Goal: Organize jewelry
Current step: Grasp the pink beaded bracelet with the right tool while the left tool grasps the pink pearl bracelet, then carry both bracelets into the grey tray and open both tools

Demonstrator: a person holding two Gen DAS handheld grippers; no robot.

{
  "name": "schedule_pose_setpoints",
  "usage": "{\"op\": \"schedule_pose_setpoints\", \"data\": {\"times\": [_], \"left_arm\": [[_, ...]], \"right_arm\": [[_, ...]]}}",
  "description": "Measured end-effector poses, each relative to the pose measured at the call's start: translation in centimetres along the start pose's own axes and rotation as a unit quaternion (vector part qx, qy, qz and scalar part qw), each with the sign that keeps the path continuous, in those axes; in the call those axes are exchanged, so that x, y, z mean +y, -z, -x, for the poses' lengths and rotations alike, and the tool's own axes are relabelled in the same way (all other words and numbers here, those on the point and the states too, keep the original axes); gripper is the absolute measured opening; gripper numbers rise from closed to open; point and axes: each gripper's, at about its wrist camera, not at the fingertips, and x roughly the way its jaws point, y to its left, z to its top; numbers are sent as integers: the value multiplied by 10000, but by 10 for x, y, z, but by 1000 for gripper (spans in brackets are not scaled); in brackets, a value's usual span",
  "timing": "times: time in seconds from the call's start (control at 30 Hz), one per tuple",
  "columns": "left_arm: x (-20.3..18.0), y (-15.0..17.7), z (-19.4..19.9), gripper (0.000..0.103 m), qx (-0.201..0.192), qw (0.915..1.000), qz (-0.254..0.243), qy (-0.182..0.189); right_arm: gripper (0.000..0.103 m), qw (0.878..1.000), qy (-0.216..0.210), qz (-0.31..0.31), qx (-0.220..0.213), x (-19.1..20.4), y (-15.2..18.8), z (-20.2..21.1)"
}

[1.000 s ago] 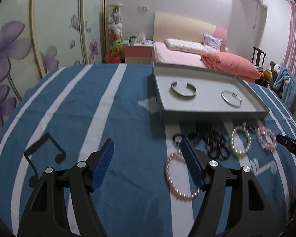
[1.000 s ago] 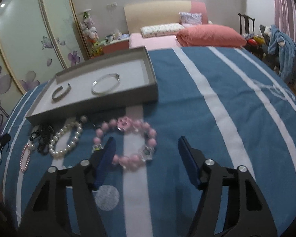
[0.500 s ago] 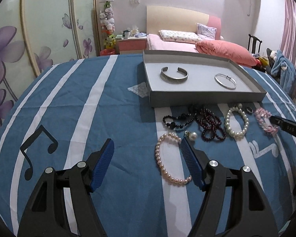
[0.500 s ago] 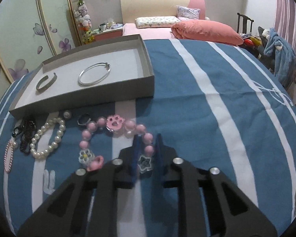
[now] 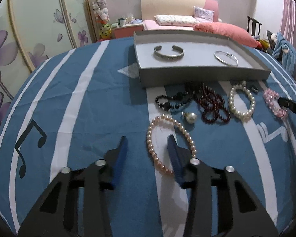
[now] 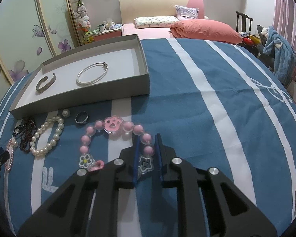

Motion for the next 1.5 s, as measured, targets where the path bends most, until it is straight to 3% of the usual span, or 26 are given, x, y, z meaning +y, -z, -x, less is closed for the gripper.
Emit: {"op": "schedule_pose_setpoints", "data": {"times": [0.07,0.17,0.63,0.73,0.9,1.13,1.5], "left_arm": [[3,0,0,20,2,10000,-2,-44],[9,1,0,15,-6,9999,2,-118],[16,1,2,14,1,9998,24,-221],[18,0,2,7,1,9999,63,-136],[24,1,4,7,-9,9998,200,-61],[32,-2,18,6,-311,9984,452,165],[18,-9,49,6,-1005,9917,521,611]], "right_arm": [[16,10000,-3,-4,1,0,0,0],[16,10000,-6,-8,1,0,0,0],[16,10000,2,-5,7,1,0,1],[14,10000,-13,-27,-3,1,0,1],[14,9995,-151,-260,-131,-7,2,7],[14,9945,-680,-488,-627,-9,2,37],[14,9793,-1578,-275,-1234,29,9,80]]}}
